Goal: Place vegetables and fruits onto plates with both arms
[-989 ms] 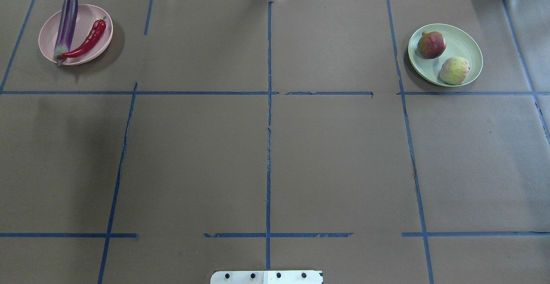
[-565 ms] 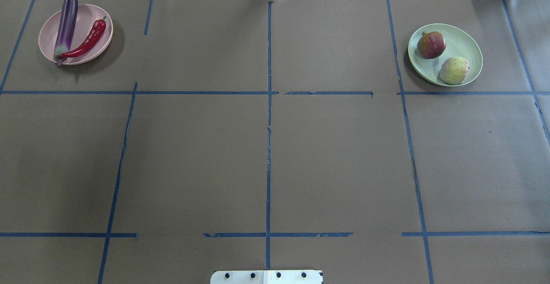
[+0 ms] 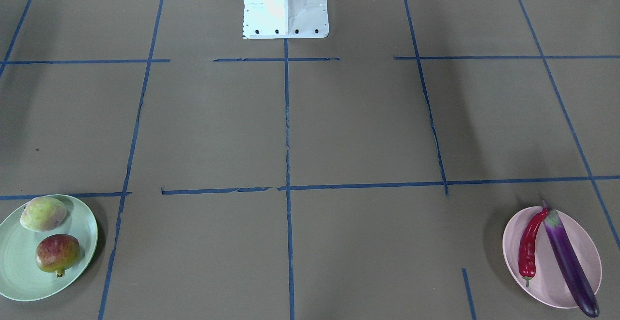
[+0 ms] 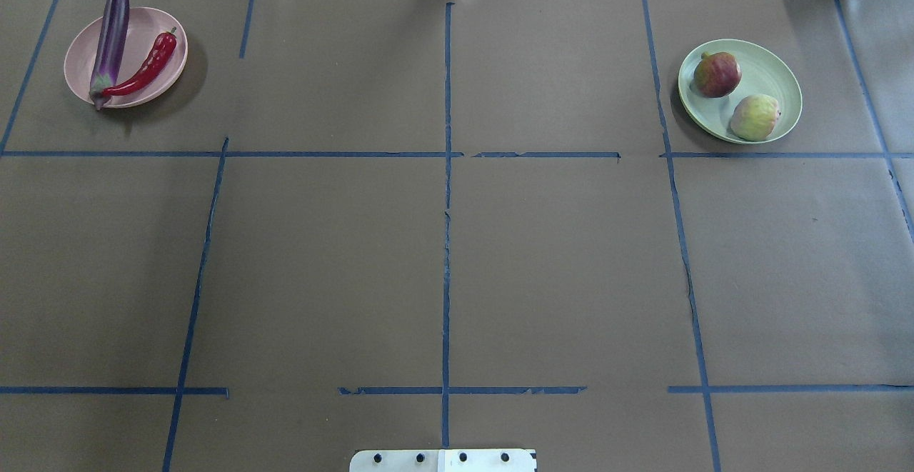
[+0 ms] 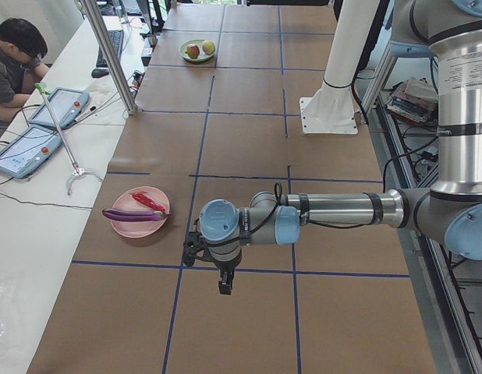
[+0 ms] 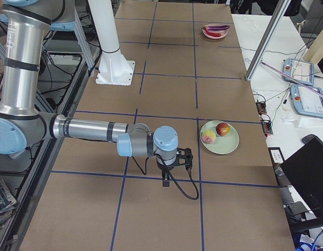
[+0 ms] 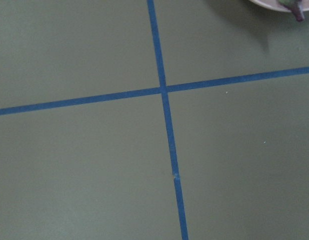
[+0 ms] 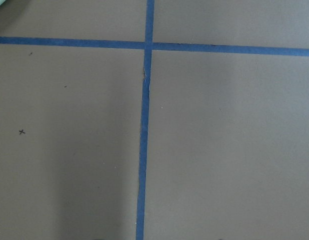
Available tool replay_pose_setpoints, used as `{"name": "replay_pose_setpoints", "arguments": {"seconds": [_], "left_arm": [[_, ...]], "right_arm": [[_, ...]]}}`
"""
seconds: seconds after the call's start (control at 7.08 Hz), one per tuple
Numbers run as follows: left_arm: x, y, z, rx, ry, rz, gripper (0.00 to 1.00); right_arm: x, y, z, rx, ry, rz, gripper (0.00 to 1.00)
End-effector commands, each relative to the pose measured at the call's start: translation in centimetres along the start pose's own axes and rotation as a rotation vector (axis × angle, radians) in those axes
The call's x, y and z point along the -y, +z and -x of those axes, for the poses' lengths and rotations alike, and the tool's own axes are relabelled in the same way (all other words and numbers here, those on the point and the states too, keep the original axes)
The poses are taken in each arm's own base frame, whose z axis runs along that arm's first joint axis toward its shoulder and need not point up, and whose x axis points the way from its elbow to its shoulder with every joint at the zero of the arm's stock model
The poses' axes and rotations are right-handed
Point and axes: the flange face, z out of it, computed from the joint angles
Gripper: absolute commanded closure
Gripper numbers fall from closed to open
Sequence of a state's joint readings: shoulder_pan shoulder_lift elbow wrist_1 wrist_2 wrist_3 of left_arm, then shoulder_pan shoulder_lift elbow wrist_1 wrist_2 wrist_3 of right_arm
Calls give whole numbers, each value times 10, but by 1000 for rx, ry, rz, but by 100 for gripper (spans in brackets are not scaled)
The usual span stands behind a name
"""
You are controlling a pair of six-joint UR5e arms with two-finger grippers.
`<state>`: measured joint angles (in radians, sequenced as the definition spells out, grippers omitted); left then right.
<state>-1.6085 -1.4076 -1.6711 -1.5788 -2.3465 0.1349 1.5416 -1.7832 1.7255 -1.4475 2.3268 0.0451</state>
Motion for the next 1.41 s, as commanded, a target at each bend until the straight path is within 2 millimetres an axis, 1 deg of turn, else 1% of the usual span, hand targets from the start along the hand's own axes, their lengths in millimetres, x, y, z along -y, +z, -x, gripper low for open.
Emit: {"name": "replay_pose_setpoints", "arguments": {"seconds": [0.0,0.14,0.28,0.57,0.71,0.99,1.27], "left_arm": [[-19,6,5,10,35,-47,0],[-22,12,10,12,26,-35,0],[-21,10,8,13,35,-41,0],[-22,12,9,12,35,-36,0],[-23,14,11,11,27,-30,0],[-22,13,10,10,33,-34,0],[-20,8,6,13,42,-44,0]], "right_arm": [[-10,-3,1,-5,20,18,0],[-12,-2,0,-2,12,19,0],[-12,-3,0,-2,8,18,0],[-8,-19,15,0,-12,-6,0],[-8,-19,15,-7,-17,-9,0],[-11,-16,14,2,-9,-6,0],[-11,-15,13,2,-13,-3,0]]}}
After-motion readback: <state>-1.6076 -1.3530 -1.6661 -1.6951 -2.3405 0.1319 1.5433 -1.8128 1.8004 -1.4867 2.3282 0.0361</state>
